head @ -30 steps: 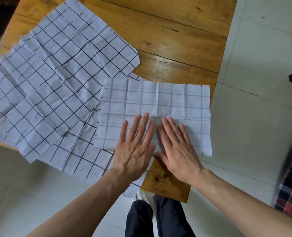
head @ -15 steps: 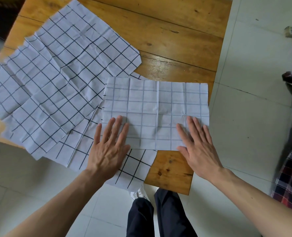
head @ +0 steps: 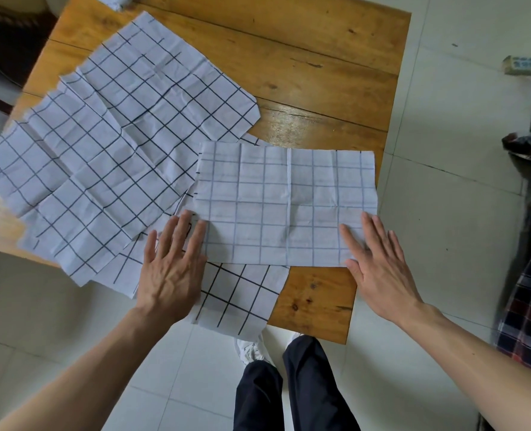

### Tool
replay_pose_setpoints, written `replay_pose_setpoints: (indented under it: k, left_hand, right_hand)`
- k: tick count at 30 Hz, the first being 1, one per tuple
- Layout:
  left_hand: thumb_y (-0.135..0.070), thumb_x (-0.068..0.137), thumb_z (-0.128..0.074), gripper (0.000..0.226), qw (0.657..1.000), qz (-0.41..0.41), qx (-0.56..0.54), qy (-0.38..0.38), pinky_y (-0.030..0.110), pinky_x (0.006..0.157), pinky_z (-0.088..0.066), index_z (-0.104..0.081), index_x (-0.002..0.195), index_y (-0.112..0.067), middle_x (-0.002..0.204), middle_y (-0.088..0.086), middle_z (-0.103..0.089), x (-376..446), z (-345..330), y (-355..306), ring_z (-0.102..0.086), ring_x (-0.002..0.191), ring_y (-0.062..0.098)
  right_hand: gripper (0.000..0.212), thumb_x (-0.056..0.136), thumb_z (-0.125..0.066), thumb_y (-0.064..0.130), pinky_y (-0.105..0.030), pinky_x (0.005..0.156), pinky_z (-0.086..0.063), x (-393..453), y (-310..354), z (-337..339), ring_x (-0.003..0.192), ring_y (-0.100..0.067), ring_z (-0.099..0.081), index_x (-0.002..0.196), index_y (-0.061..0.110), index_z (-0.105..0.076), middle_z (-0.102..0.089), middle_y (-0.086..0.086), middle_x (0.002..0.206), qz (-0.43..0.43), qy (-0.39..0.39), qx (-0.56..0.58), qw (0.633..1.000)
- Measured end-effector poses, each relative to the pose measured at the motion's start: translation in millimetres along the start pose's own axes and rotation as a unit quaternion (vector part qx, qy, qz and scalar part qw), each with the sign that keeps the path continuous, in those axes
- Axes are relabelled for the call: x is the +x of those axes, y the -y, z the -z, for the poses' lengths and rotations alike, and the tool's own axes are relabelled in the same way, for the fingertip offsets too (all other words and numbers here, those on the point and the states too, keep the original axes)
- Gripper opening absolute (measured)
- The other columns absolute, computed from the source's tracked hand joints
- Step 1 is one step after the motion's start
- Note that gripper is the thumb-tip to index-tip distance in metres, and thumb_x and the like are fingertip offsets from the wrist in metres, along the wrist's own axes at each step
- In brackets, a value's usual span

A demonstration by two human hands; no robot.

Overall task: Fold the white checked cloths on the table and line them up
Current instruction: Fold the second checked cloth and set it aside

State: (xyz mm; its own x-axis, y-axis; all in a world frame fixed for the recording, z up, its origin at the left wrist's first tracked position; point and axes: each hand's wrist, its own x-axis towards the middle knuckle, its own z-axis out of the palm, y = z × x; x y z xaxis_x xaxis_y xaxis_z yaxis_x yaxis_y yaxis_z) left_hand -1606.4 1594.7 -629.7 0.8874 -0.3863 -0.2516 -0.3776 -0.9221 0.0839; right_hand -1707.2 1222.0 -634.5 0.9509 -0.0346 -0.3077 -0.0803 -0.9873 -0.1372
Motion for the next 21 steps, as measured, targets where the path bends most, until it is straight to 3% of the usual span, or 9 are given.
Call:
replay_pose_setpoints:
  k: [4,7,12,16,21]
  left_hand:
    - [-0.036,0.103,-0.024,0.058,1.000,0.001,-0.001,0.001,0.056,0.122,-0.015,-0.023,0.159,-0.021,0.168,0.010,-0.013,0.3,1.1,5.1,-0.011,0.154,0.032]
    - [-0.033,0.101,-0.028,0.059,1.000,0.001,0.007,0.006,0.057,0.121,-0.019,-0.024,0.158,-0.023,0.167,0.013,-0.015,1.2,5.0,11.1,-0.013,0.154,0.034]
    - [-0.028,0.098,-0.037,0.061,0.999,-0.027,0.020,0.013,0.054,0.121,-0.017,-0.024,0.157,-0.026,0.168,0.013,-0.009,5.7,14.3,13.8,-0.008,0.154,0.033]
    - [-0.023,0.088,-0.066,0.070,0.997,-0.071,0.014,0.031,0.051,0.123,-0.014,-0.037,0.152,-0.022,0.167,0.009,-0.017,11.7,25.8,6.4,-0.009,0.155,0.030]
    - [-0.024,0.070,-0.083,0.087,0.985,-0.160,0.009,0.060,0.050,0.115,-0.030,-0.044,0.147,-0.020,0.161,0.009,-0.033,22.5,35.6,-4.1,-0.031,0.147,0.031]
  right_hand:
    - [0.058,0.105,-0.024,0.038,-0.047,0.124,-0.006,-4.4,-5.1,4.2,0.153,-0.022,0.014,0.158,0.032,-0.002,0.012,-0.008,0.166,-0.015,0.009,0.014,1.000]
    - [0.062,0.103,-0.034,0.034,-0.046,0.123,-0.004,-4.0,-8.6,10.2,0.152,-0.023,0.014,0.158,0.034,-0.004,0.011,-0.006,0.166,-0.003,0.018,0.015,1.000]
    - [0.083,0.097,-0.054,0.003,-0.047,0.122,-0.006,-4.2,-25.1,17.1,0.152,-0.026,0.015,0.158,0.033,-0.007,0.012,-0.007,0.166,0.035,0.037,-0.013,0.999]
    - [0.101,0.082,-0.047,-0.021,-0.042,0.123,0.000,-5.7,-15.0,30.7,0.151,-0.021,0.019,0.158,0.033,-0.007,0.013,-0.003,0.166,0.016,0.032,0.021,0.999]
    - [0.069,0.097,-0.045,0.002,-0.038,0.125,0.001,6.0,38.1,42.2,0.151,-0.013,0.016,0.158,0.023,-0.019,0.002,0.000,0.167,0.038,0.015,0.083,0.996]
